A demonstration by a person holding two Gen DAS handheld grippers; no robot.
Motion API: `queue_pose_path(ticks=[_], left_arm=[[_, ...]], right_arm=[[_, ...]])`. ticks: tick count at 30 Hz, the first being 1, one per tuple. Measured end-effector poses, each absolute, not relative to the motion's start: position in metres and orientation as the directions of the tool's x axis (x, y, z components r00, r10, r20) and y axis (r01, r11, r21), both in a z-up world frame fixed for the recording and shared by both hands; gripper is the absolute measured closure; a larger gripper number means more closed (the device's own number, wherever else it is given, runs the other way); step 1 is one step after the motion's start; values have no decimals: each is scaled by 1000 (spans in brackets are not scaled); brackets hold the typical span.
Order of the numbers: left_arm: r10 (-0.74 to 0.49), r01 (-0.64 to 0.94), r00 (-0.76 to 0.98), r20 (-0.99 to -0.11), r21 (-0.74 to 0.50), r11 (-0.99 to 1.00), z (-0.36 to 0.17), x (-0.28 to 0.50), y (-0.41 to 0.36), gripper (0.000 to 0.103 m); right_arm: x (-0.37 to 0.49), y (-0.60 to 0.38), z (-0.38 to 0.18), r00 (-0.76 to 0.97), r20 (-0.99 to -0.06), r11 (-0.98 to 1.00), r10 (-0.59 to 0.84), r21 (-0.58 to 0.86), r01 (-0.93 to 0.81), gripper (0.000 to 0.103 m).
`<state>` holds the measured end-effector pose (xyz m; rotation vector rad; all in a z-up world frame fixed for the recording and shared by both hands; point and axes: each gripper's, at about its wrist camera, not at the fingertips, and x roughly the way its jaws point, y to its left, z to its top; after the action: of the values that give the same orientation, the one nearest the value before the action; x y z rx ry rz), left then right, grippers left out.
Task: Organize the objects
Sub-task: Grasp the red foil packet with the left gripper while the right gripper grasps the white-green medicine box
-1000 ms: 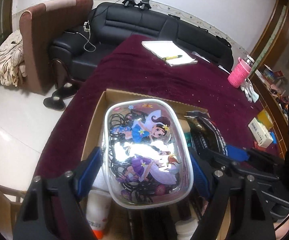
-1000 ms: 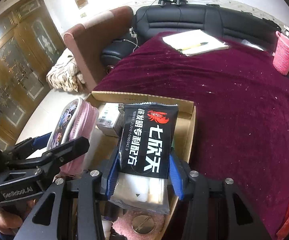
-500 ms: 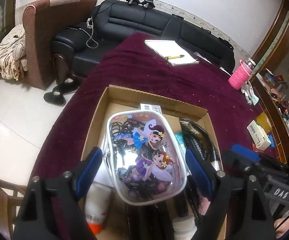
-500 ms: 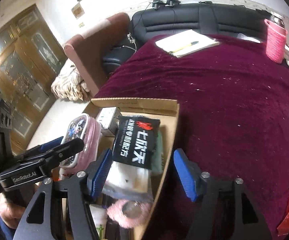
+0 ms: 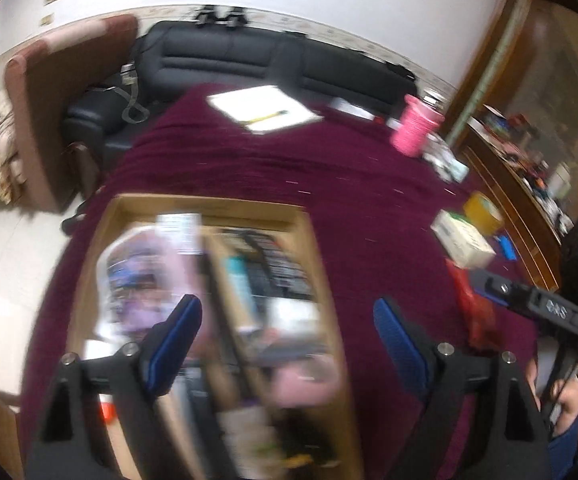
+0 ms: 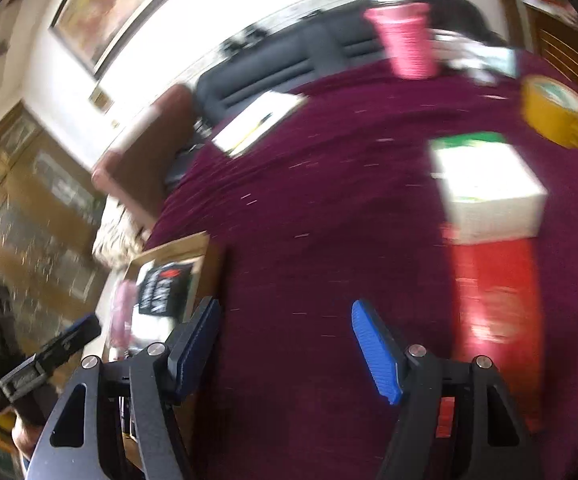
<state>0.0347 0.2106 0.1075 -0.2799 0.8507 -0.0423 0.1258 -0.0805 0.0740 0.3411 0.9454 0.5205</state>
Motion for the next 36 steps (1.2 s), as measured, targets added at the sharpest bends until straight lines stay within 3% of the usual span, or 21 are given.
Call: queue_pose_path(ticks=[9,16,23,32,34,36], left_arm=[[-275,161,557,-784,-223,961,87,62,56,12],[-314,215,493,-812,-236,948,59,83,-22,12],[-245,150,474,-846,-197,969,44,116,-63,12],[-141,104,418,-897,-107,989,8,161,-98,13],[-139,115,466,-874,-96,989,9,155,-93,23],[-165,151,469,-868,-106,983,11,145,-84,44]], right_arm=[[124,-206,67,632,-634,848,446,526,-71,25],[131,-251,53,656,-627,822,420,570,19,25],[120,-281,55,689,-582,752,431,654,82,24],[117,-282,57,698,-572,745,432,662,81,24],[119,-281,57,700,-575,752,423,654,83,24],[120,-280,57,704,-581,764,410,640,83,24]])
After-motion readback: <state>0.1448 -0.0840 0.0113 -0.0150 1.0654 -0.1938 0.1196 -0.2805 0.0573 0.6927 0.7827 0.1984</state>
